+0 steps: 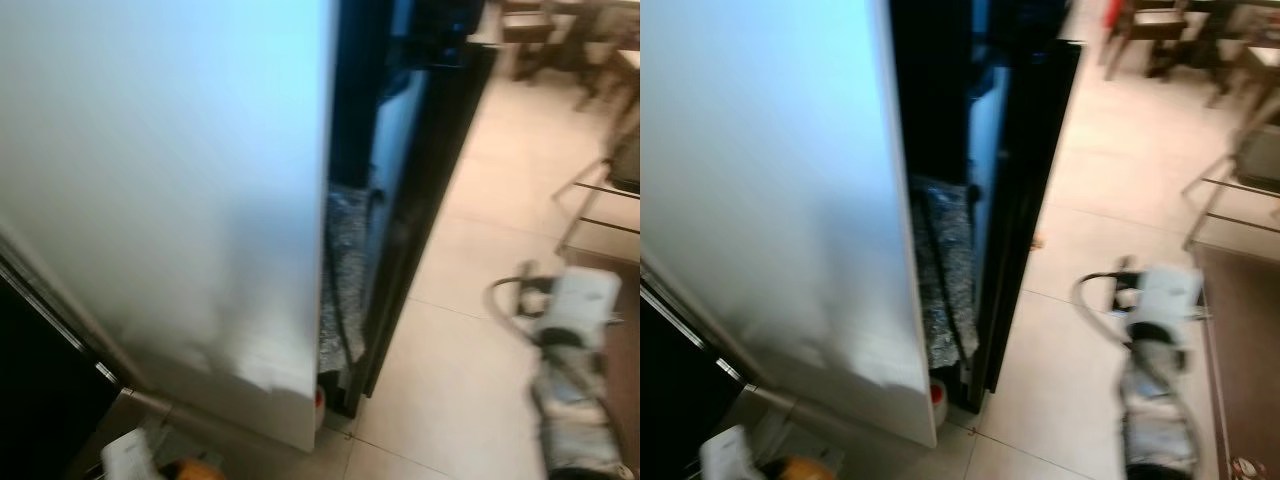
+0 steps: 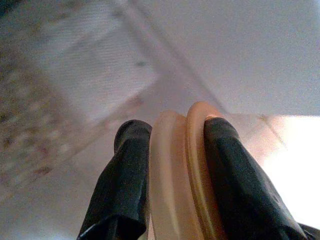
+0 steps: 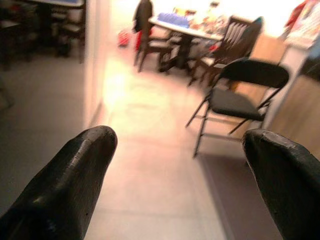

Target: Restocking fridge

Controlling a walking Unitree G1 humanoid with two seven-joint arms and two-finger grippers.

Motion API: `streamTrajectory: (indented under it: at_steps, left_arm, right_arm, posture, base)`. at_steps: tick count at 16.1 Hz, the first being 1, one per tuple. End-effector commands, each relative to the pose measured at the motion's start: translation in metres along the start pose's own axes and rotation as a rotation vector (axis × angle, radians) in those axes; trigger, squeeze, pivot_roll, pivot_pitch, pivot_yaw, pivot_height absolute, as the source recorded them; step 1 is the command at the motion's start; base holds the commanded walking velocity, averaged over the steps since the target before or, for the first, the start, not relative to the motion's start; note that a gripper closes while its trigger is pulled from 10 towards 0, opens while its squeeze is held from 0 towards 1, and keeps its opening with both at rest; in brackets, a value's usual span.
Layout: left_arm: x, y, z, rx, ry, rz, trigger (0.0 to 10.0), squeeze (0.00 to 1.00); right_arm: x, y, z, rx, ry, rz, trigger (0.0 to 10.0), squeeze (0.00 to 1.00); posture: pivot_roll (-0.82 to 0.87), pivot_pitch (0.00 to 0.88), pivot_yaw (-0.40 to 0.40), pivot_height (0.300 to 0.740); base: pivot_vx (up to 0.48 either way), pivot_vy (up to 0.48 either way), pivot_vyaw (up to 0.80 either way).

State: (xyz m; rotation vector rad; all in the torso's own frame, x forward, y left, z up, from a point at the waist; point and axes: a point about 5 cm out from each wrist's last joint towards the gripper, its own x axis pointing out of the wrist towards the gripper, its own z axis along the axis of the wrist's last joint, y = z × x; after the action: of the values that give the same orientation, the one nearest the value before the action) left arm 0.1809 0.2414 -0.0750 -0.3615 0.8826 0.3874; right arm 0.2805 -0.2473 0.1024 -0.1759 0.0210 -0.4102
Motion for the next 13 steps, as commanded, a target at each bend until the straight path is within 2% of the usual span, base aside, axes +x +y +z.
streamTrajectory:
  at_steps: [1, 4, 8, 11, 12, 13]
  left_arm:
    - [-0.002, 0.006, -0.008, 0.016, 0.039, 0.016, 10.0, 0.00]
    - [-0.002, 0.006, -0.009, 0.019, 0.041, 0.019, 10.0, 0.00]
    - [-0.002, 0.005, -0.009, 0.020, 0.043, 0.017, 10.0, 0.00]
    - [-0.002, 0.005, -0.009, 0.021, 0.042, 0.021, 10.0, 0.00]
    - [-0.002, 0.005, -0.009, 0.022, 0.042, 0.021, 10.0, 0.00]
    - [-0.002, 0.005, -0.009, 0.021, 0.042, 0.021, 10.0, 0.00]
  right_arm:
    - [-0.004, 0.000, 0.002, 0.007, -0.009, 0.006, 10.0, 0.00]
    - [-0.014, -0.004, -0.006, -0.002, 0.026, -0.020, 10.0, 0.00]
    - [-0.025, 0.026, -0.005, 0.025, 0.064, 0.154, 10.0, 0.00]
    - [-0.031, 0.034, -0.003, 0.036, 0.087, 0.218, 10.0, 0.00]
    - [-0.036, 0.048, 0.001, 0.034, 0.097, 0.347, 10.0, 0.00]
    - [-0.039, 0.057, 0.005, 0.033, 0.098, 0.405, 10.0, 0.00]
  posture:
    - [-0.22, 0.042, 0.014, 0.740]
    - [-0.23, 0.044, 0.014, 0.740]
    - [-0.22, 0.042, 0.006, 0.740]
    - [-0.22, 0.043, 0.005, 0.740]
    - [-0.22, 0.042, 0.004, 0.740]
    - [-0.22, 0.042, 0.003, 0.740]
  base:
    - [0.000, 0.000, 0.00]
    - [0.000, 0.000, 0.00]
    - [0.000, 0.000, 0.00]
    - [0.000, 0.000, 0.00]
    - [0.000, 0.000, 0.00]
    - [0.000, 0.000, 0.00]
